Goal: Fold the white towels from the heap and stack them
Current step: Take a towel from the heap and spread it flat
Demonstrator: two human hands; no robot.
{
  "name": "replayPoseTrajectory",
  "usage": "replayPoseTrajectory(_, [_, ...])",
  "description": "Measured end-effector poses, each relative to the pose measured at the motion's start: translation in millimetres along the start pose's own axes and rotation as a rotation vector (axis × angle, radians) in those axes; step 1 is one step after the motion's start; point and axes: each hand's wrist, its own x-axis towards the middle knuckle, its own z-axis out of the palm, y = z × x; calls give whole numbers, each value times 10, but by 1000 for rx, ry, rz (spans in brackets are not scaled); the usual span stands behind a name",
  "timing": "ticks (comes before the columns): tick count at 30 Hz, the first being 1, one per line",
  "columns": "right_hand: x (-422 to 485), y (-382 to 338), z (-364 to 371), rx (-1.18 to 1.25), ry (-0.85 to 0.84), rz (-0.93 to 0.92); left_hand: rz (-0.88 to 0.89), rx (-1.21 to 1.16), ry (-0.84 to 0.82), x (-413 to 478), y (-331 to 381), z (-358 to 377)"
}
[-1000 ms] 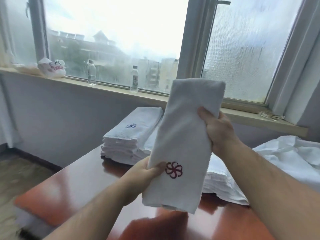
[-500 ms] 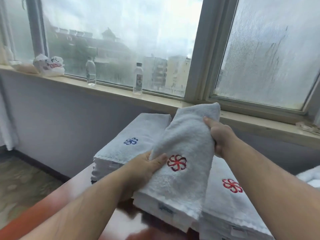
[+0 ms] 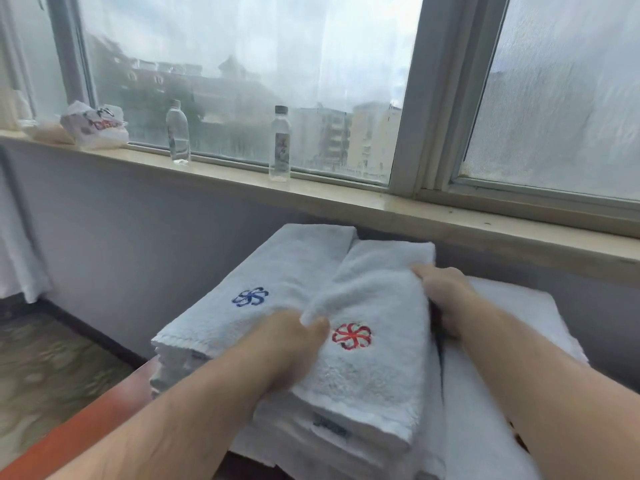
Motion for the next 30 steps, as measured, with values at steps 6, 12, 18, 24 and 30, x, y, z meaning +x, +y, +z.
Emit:
replayPoseTrajectory(6, [115,-20,13,-151,137,-160,46,18,70,12,18,53])
replayPoseTrajectory(12, [74,-47,13,-271,207,-164,133,419,348,-90,103,168])
replayPoseTrajectory(18, [-66,-93,-4,-561,350,-472,402,490,291,-106,203,293])
replayPoseTrajectory(24, [-112,-338,188,-1239,175,-713,285,488,59,-92,91,387])
replayPoseTrajectory(30, [-29,-349,259,-1368,57,-578,315,466,101,-52,25,470])
